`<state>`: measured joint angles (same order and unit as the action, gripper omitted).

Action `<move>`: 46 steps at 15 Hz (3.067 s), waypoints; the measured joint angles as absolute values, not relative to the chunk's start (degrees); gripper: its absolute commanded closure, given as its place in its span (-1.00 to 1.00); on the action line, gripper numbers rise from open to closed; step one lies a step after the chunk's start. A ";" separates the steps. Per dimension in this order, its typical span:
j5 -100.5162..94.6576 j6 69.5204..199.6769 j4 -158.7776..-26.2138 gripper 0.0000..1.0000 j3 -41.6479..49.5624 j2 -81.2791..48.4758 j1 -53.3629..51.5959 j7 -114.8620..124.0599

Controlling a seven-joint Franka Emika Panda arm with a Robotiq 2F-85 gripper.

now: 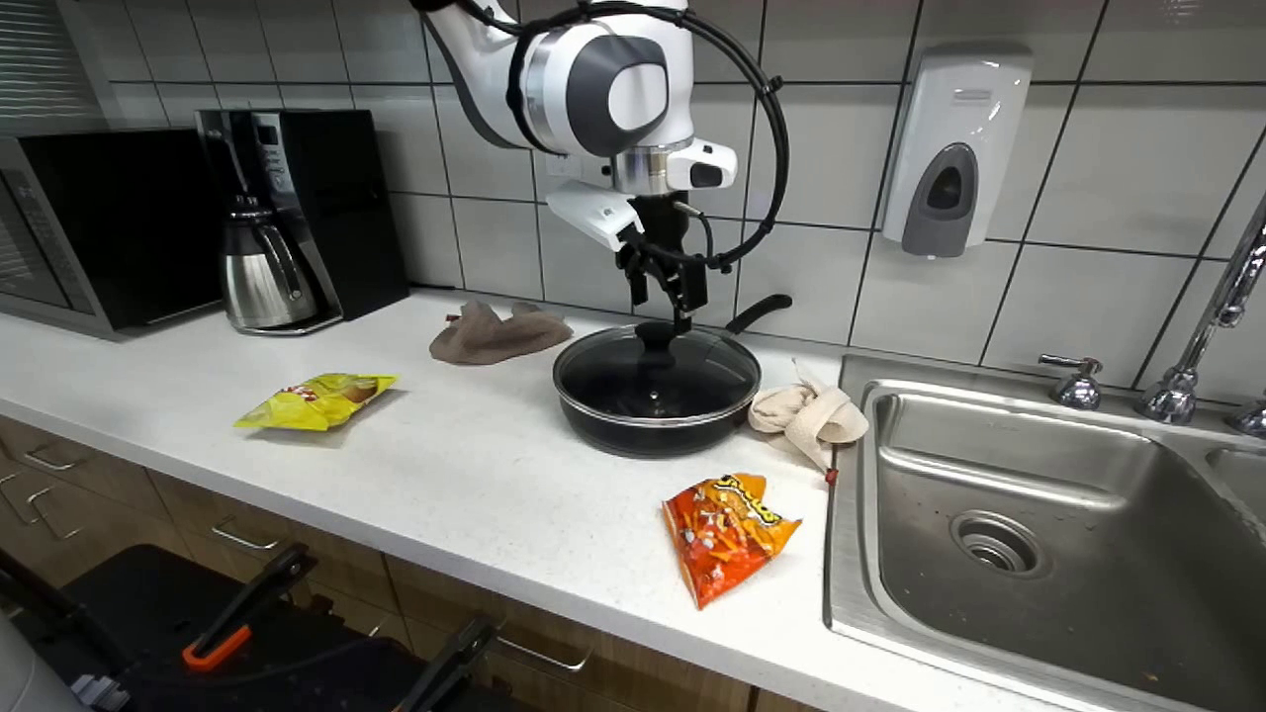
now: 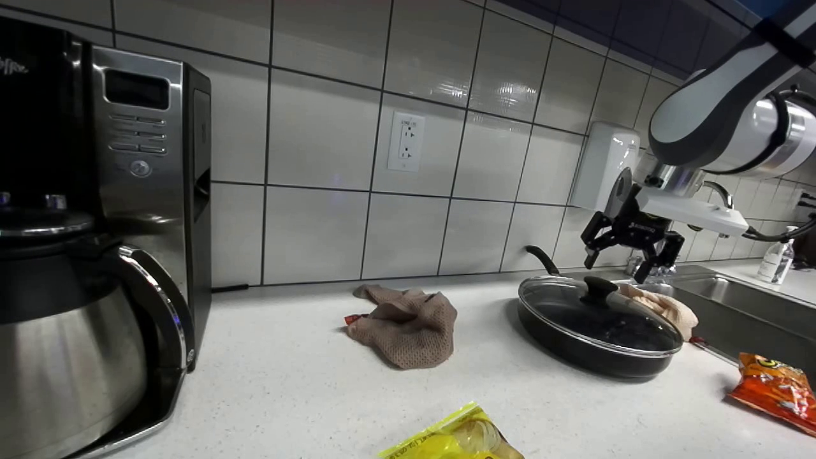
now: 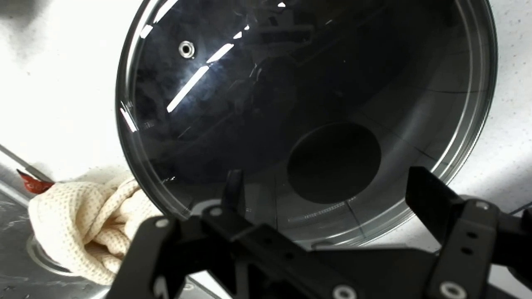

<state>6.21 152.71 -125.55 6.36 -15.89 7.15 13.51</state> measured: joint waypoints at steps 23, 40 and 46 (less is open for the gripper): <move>6.66 152.76 -122.62 -0.50 6.46 -21.13 6.12 13.51; 2.99 158.65 -126.37 0.21 7.73 -16.61 3.27 13.51; 3.85 158.22 -131.82 0.21 6.38 -9.54 3.10 11.23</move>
